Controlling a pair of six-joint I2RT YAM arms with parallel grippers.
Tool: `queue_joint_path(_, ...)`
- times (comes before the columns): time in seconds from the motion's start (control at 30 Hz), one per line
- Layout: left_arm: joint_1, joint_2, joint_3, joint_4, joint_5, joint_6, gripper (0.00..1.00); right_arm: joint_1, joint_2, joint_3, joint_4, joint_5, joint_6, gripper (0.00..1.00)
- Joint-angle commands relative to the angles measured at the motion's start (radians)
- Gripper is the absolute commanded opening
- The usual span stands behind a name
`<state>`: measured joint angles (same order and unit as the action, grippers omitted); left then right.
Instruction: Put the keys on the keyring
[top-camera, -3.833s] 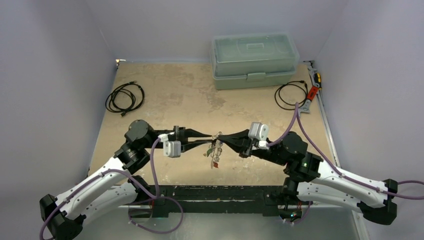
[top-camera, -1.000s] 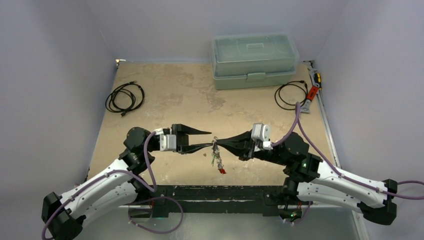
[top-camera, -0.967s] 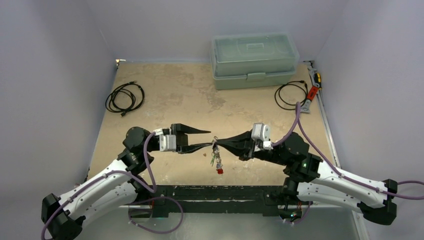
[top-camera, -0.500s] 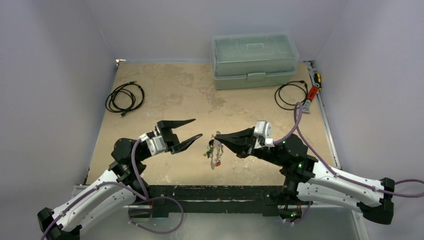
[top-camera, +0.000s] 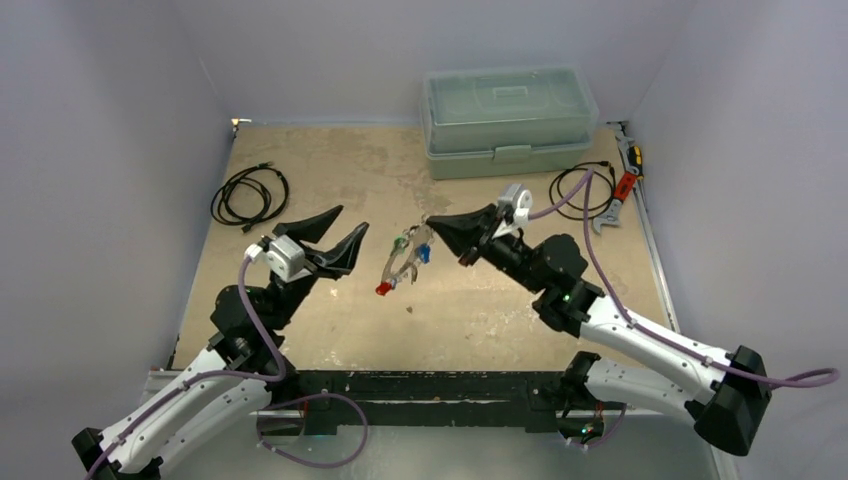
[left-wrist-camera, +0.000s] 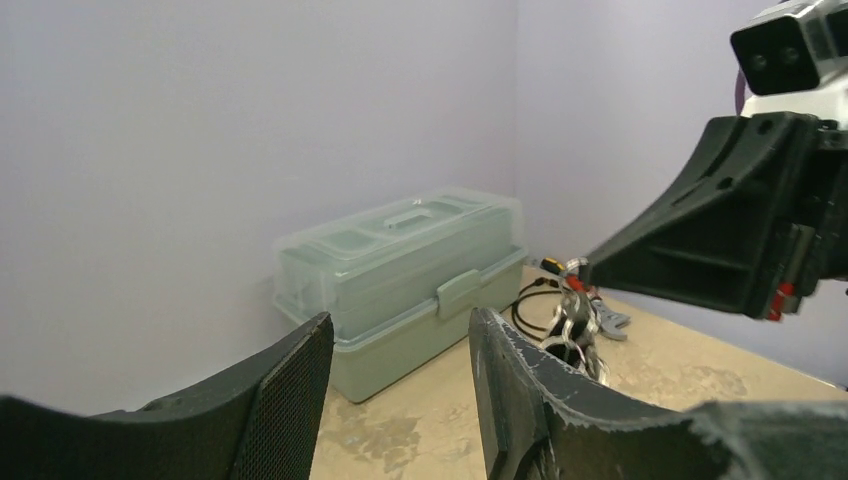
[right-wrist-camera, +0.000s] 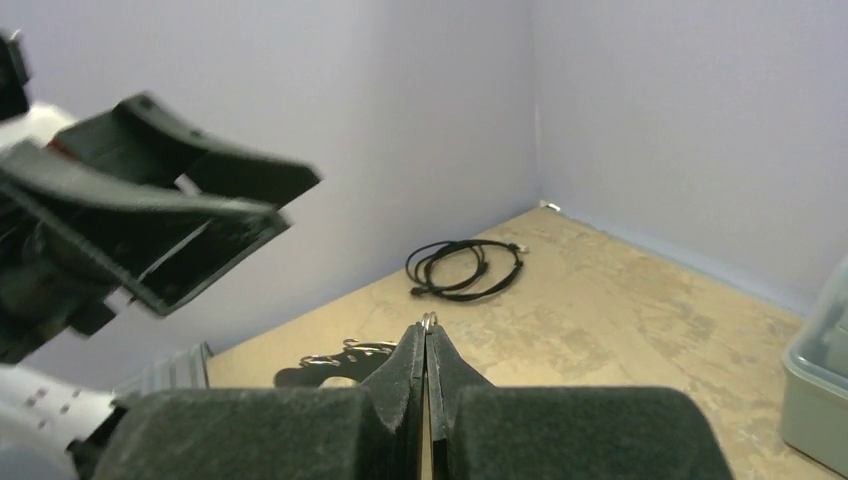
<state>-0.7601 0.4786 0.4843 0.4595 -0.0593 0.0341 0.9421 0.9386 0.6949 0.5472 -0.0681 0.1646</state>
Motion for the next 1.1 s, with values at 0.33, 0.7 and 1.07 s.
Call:
queue_joint_path(0.33, 0.001, 0.04, 0.123, -0.107, 0.29, -0.081, 0.53, -0.2, 0.037, 0.024, 0.379, -0.621, 0.29, 0.0)
queue_joint_path(0.7, 0.002, 0.067, 0.192, -0.132, 0.568, -0.124, 0.48, -0.2, 0.023, 0.021, 0.411, -0.726, 0.313, 0.0)
queue_joint_path(1.07, 0.001, 0.174, 0.206, -0.047, 0.664, -0.229, 0.46, -0.198, -0.01, 0.061, 0.299, -0.738, 0.265, 0.0)
